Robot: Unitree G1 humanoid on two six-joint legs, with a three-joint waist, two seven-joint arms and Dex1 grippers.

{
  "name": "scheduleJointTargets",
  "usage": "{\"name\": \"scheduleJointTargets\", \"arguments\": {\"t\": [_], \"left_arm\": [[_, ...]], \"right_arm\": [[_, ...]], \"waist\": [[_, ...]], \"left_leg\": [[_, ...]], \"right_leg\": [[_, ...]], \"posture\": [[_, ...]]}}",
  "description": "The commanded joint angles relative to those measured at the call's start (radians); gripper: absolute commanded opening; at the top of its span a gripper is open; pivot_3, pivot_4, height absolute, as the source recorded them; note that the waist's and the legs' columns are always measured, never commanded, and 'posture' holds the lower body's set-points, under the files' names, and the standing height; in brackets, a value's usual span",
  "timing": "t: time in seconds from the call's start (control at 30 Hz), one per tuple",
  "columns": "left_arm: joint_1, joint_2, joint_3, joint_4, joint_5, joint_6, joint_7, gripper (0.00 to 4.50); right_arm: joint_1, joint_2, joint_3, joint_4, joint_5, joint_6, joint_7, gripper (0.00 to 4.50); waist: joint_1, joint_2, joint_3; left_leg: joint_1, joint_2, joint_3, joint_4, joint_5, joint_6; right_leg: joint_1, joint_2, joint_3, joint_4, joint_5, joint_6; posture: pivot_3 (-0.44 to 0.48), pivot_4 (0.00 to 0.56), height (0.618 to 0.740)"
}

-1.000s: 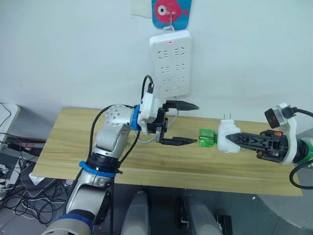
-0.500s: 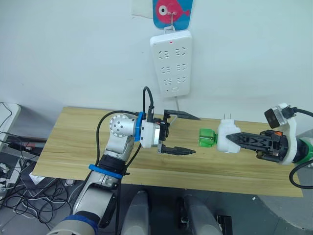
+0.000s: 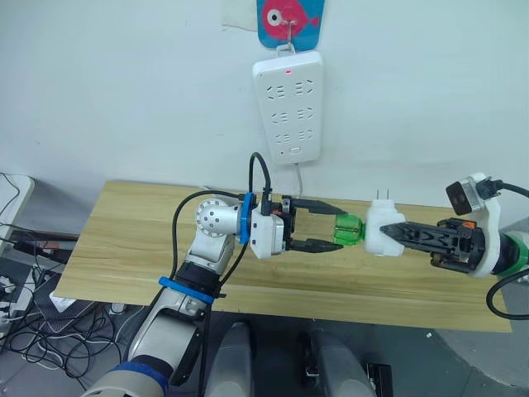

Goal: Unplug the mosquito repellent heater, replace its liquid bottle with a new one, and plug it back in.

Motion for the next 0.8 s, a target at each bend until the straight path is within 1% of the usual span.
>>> {"name": "scheduleJointTargets", "arguments": {"t": [0.03,0.13,0.17,0.23,0.33,0.37,0.5,0.6,0.8], "left_arm": [[-0.004,-0.008,-0.018,-0.011,0.001,-0.018,0.027,2.16],[-0.006,-0.004,-0.019,-0.01,-0.016,0.018,0.031,2.16],[-0.003,-0.002,-0.017,-0.019,-0.032,0.068,0.035,2.16],[0.007,0.006,-0.017,-0.07,-0.098,0.243,0.04,2.16],[0.017,0.049,-0.023,-0.183,-0.23,0.644,0.073,2.16],[0.015,0.06,-0.021,-0.219,-0.272,0.75,0.083,2.16],[0.004,0.107,-0.004,-0.332,-0.434,1.109,0.114,2.16],[-0.023,0.126,0.017,-0.357,-0.518,1.312,0.153,2.16],[-0.101,0.139,0.08,-0.309,-0.684,1.708,0.236,2.16]], "right_arm": [[-0.01,0.002,-0.026,-0.041,0.026,0.002,0.018,2.98],[-0.011,0.002,-0.026,-0.041,0.026,0.001,0.019,2.98],[-0.012,0.001,-0.026,-0.04,0.026,0.001,0.018,2.98],[-0.014,-0.001,-0.026,-0.036,0.026,0.003,0.018,2.98],[-0.019,-0.007,-0.028,-0.025,0.026,0.009,0.021,2.98],[-0.021,-0.008,-0.029,-0.02,0.026,0.012,0.023,2.98],[-0.031,-0.012,-0.026,-0.012,0.026,0.022,0.038,2.98],[-0.025,-0.026,-0.022,-0.016,0.026,0.032,0.059,2.98],[-0.016,-0.051,-0.014,-0.026,0.026,0.034,0.078,2.98]], "waist": [[0.0,0.0,0.0],[-0.001,0.0,0.0],[-0.001,0.0,0.0],[-0.003,0.0,0.0],[-0.007,0.0,0.0],[-0.007,0.0,0.0],[-0.01,0.0,0.0],[-0.01,0.0,0.0],[-0.011,0.0,0.0]], "left_leg": [[0.0,0.0,0.0,0.0,0.0,0.0],[0.0,0.0,0.0,0.0,0.0,0.0],[0.0,0.0,0.0,0.0,0.0,0.0],[0.0,0.0,0.0,0.0,0.0,0.0],[0.0,0.0,-0.001,0.0,0.001,-0.001],[0.0,0.0,-0.001,0.0,0.001,-0.001],[0.0,0.001,-0.003,0.0,0.001,-0.001],[0.0,0.001,-0.004,0.0,0.001,-0.001],[0.0,0.001,-0.004,0.0,0.0,-0.001]], "right_leg": [[0.0,0.0,0.0,0.0,0.0,0.0],[0.0,0.0,0.0,0.0,0.0,0.0],[0.0,0.0,0.0,0.0,0.0,0.0],[0.0,0.0,0.0,0.0,0.0,0.0],[0.0,0.0,0.0,0.0,0.0,0.0],[0.0,0.0,-0.001,0.001,0.0,0.0],[0.0,0.0,0.0,0.001,0.0,0.0],[0.0,0.0,0.0,0.0,0.0,0.0],[0.0,0.0,0.0,0.0,0.0,0.0]], "posture": [[0.009,0.3,0.74],[0.009,0.3,0.74],[0.009,0.301,0.74],[0.009,0.301,0.74],[0.01,0.302,0.74],[0.009,0.304,0.74],[0.008,0.305,0.74],[0.006,0.306,0.74],[0.005,0.308,0.74]]}}
